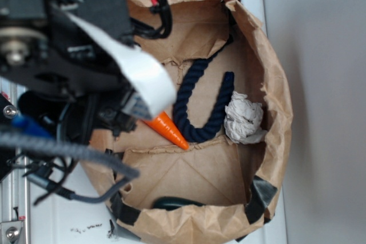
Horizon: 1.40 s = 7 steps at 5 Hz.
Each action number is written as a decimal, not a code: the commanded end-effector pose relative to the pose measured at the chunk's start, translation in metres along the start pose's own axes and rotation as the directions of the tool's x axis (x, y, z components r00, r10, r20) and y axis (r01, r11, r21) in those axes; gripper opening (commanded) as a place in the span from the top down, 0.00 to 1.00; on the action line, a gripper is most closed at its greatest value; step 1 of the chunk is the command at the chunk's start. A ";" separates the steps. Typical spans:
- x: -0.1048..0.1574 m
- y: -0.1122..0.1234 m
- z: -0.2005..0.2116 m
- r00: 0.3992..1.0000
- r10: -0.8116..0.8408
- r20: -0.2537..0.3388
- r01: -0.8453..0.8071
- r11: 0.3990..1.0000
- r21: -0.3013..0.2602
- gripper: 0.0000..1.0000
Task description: Grab the carrot.
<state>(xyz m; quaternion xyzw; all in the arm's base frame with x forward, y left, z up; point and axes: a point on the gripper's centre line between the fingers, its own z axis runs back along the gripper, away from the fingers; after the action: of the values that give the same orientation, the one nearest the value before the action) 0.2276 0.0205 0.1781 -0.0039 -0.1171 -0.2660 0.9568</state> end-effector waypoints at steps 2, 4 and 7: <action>0.017 0.026 -0.067 1.000 0.000 -0.029 0.001 1.000 0.026 0.00; 0.010 0.048 -0.075 0.998 0.052 -0.042 -0.051 0.999 0.005 0.00; 0.009 0.032 -0.117 0.996 0.043 -0.077 -0.047 0.997 -0.055 0.00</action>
<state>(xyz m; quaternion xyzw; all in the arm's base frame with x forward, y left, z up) 0.2683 0.0402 0.0528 -0.0368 -0.0444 -0.2436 0.9681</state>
